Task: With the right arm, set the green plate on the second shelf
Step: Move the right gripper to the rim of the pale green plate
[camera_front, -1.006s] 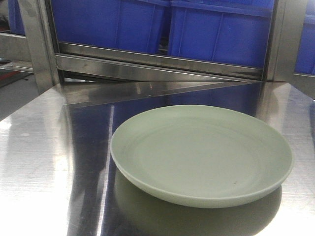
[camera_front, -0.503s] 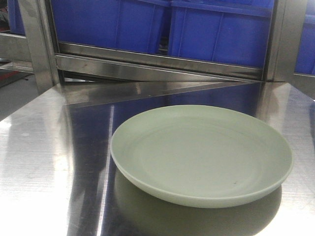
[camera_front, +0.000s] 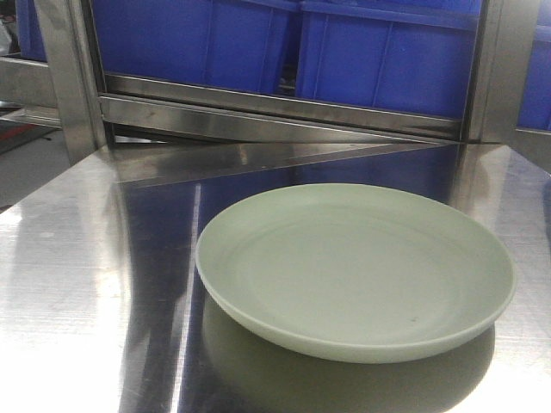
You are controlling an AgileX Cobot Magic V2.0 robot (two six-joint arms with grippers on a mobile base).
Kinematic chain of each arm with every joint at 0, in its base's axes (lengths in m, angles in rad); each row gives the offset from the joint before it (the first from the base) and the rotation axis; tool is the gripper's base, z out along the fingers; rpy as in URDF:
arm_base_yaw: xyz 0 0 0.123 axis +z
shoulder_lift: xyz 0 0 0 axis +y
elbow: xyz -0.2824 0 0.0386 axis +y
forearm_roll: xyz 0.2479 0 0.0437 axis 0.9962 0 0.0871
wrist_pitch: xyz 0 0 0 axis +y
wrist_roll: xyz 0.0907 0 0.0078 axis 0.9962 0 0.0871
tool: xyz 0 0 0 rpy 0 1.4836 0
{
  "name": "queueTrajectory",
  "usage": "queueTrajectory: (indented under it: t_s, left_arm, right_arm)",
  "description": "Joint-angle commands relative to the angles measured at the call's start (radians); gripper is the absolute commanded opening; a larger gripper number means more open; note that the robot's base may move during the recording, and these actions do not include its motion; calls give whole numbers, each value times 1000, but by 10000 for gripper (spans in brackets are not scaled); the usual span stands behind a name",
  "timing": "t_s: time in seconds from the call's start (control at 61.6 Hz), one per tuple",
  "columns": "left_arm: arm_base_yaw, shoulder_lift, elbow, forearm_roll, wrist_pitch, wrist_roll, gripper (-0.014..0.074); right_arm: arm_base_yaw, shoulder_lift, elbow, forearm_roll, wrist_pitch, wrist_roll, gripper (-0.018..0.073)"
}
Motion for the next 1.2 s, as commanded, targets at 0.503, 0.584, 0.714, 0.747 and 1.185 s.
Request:
queueTrajectory:
  t_s: [0.503,0.584,0.714,0.747,1.185]
  left_arm:
    - [-5,-21,32,2,-68,1,124]
    - [-5,-21,32,2,-68,1,124]
    - [-5,-21,32,2,-68,1,124]
    - [-5,-21,32,2,-68,1,124]
    - [-5,-21,32,2,-68,1,124]
  right_arm:
    - [-1,134,-26,-6,-281,-1,54]
    - [-1,269,-62,1,-330,5,54]
    - [-1,501,-132,15,-347,31,54]
    - [-1,551,-150,24,-340,48,54]
    - [6,1009,-591,39,-13,74,54]
